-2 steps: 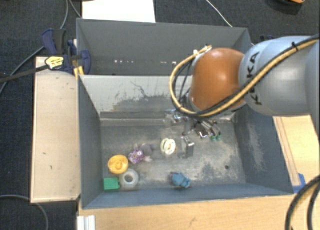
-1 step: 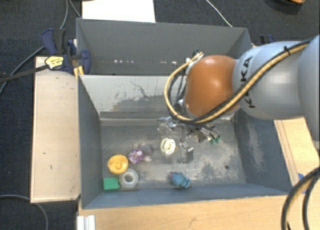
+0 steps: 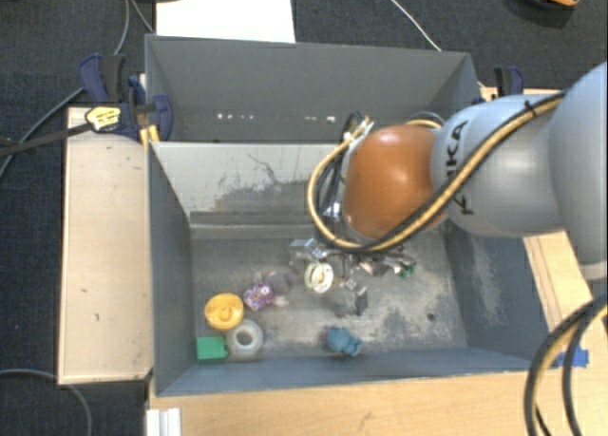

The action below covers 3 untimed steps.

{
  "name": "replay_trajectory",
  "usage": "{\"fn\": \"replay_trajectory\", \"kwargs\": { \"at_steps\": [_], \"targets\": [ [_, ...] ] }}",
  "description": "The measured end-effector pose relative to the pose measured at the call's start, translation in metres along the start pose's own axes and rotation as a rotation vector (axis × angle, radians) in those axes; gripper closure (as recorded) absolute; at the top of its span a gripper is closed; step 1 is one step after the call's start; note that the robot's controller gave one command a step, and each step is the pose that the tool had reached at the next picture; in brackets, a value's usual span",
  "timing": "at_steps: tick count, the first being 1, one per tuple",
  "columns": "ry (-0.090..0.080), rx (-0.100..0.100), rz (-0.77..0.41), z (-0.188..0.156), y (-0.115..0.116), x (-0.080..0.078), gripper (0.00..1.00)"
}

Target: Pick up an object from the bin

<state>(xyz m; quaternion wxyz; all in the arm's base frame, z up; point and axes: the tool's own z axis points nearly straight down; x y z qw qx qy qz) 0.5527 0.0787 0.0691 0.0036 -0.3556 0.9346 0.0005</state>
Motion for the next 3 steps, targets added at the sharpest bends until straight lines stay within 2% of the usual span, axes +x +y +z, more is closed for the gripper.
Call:
{"fn": "replay_trajectory", "kwargs": {
  "at_steps": [1,3],
  "targets": [
    [0.008,-0.004,0.175,-0.0015,-0.0029,-0.0048,1.00],
    [0.010,-0.005,0.174,-0.0038,-0.0023,-0.0041,1.00]
  ]
}}
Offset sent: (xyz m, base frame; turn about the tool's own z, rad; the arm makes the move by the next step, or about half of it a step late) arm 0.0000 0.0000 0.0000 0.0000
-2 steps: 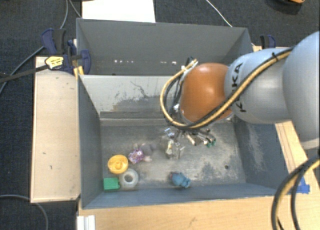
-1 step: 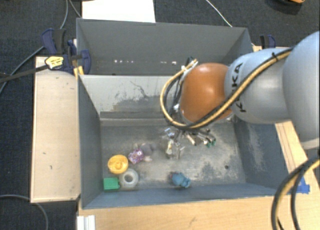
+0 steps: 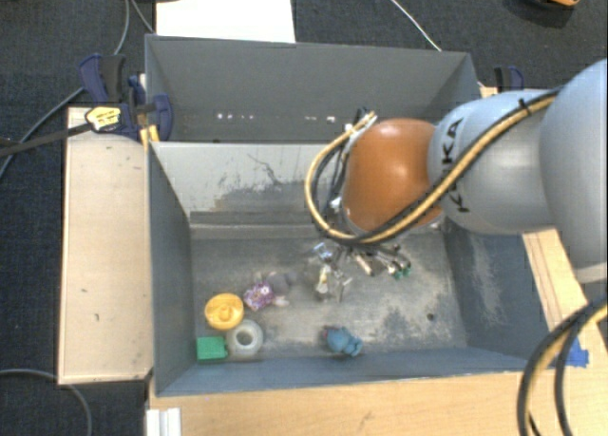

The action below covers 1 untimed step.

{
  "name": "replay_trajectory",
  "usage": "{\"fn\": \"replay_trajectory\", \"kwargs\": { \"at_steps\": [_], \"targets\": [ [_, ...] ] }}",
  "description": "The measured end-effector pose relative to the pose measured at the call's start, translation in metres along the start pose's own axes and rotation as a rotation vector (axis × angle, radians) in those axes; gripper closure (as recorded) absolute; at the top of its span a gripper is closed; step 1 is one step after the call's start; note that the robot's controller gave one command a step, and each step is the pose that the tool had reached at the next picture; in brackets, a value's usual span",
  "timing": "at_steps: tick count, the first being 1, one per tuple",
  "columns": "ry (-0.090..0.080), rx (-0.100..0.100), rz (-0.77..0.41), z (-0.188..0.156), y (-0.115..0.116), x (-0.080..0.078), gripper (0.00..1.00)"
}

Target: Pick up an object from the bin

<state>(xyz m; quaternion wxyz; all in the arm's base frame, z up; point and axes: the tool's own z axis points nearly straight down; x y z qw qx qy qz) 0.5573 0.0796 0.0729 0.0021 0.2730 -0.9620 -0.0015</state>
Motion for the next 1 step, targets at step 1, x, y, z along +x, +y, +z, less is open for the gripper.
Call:
{"fn": "replay_trajectory", "kwargs": {
  "at_steps": [1],
  "targets": [
    [0.004,-0.002,0.001,-0.0178,0.0008,0.0013,1.00]
  ]
}}
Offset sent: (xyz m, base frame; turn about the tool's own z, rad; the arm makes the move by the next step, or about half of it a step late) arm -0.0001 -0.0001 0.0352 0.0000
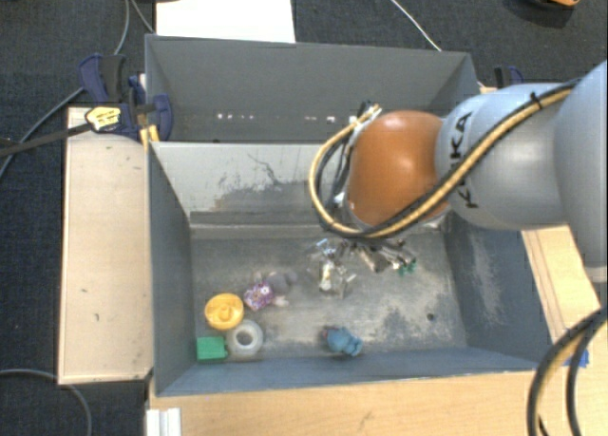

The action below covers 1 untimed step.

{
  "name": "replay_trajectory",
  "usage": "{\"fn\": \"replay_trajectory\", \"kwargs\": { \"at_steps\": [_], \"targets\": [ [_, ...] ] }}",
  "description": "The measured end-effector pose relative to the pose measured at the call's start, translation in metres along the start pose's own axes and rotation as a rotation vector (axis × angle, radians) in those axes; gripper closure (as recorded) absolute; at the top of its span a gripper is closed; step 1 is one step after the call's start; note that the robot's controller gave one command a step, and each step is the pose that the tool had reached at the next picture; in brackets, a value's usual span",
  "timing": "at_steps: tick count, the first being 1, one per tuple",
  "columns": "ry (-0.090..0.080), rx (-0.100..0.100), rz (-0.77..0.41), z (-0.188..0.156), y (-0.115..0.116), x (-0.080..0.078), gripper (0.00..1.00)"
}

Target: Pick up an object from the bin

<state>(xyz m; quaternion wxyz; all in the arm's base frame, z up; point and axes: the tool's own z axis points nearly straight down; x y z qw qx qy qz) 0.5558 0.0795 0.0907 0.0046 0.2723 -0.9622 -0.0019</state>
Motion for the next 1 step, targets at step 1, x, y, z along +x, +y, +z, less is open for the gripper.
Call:
{"fn": "replay_trajectory", "kwargs": {
  "at_steps": [1],
  "targets": [
    [-0.008,0.004,0.000,-0.0140,-0.0010,-0.0021,1.00]
  ]
}}
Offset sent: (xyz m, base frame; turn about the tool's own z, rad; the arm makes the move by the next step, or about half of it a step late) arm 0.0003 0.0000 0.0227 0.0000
